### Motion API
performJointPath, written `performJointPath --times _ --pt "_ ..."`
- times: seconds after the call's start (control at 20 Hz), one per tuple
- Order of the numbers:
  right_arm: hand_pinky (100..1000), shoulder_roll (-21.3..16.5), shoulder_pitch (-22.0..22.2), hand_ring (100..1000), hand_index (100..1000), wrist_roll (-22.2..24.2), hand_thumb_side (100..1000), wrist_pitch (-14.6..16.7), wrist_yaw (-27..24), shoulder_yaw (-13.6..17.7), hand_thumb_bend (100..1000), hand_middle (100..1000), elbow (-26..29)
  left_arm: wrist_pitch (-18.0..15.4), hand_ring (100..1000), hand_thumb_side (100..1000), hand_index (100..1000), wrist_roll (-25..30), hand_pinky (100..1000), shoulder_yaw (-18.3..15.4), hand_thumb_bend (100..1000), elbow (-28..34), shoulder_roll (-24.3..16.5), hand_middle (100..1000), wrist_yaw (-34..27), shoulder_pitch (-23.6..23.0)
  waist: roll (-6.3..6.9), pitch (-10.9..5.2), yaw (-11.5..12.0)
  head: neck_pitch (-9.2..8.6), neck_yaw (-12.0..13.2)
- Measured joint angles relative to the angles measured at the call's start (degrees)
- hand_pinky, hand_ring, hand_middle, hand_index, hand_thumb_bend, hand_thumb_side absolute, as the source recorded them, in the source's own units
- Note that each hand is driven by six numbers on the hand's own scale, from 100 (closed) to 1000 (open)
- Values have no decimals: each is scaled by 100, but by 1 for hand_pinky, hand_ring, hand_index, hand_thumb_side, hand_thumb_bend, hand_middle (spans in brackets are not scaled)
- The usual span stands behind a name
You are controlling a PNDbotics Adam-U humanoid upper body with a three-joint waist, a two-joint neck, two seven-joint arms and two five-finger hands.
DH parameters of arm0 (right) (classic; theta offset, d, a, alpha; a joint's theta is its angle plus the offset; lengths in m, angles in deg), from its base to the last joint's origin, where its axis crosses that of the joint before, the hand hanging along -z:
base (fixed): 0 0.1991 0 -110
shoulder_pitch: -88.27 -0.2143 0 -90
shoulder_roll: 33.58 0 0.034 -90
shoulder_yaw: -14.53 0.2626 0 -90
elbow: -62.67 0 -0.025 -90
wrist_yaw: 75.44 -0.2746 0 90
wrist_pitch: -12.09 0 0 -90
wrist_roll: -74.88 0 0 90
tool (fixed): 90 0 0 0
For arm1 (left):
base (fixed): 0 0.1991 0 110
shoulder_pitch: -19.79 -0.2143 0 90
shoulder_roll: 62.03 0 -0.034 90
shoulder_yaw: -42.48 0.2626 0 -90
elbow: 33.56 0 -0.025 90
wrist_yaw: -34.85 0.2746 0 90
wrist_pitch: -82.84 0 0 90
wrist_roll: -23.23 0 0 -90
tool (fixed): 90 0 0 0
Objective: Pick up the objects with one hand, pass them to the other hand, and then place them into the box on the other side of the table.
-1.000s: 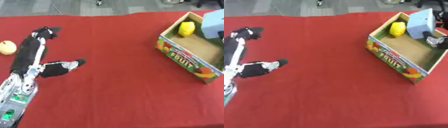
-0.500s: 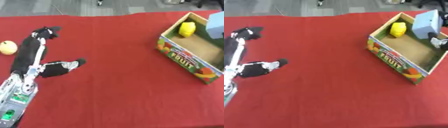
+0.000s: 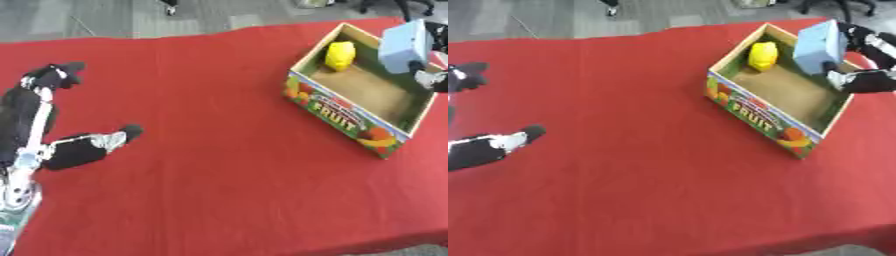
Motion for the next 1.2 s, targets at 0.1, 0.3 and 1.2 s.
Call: performJointPath --times 0.1,0.3,1.2 --pt "981 -3 -1 1000 1000 0 266 -9 5 0 100 1000 -39 0 680 563 849 0 741 0 818 0 0 632 0 0 0 0 2 -14 0" --pt "983 -8 -7 1000 1000 -31 272 -50 28 0 100 1000 -90 -1 679 565 849 -1 740 -1 820 0 0 630 0 0 2 0 6 -17 7" --pt "1000 -49 -2 1000 1000 617 731 1077 -714 -80 100 1000 -53 20 678 564 846 -22 742 -16 826 -2 3 621 1 2 3 1 26 -17 4"
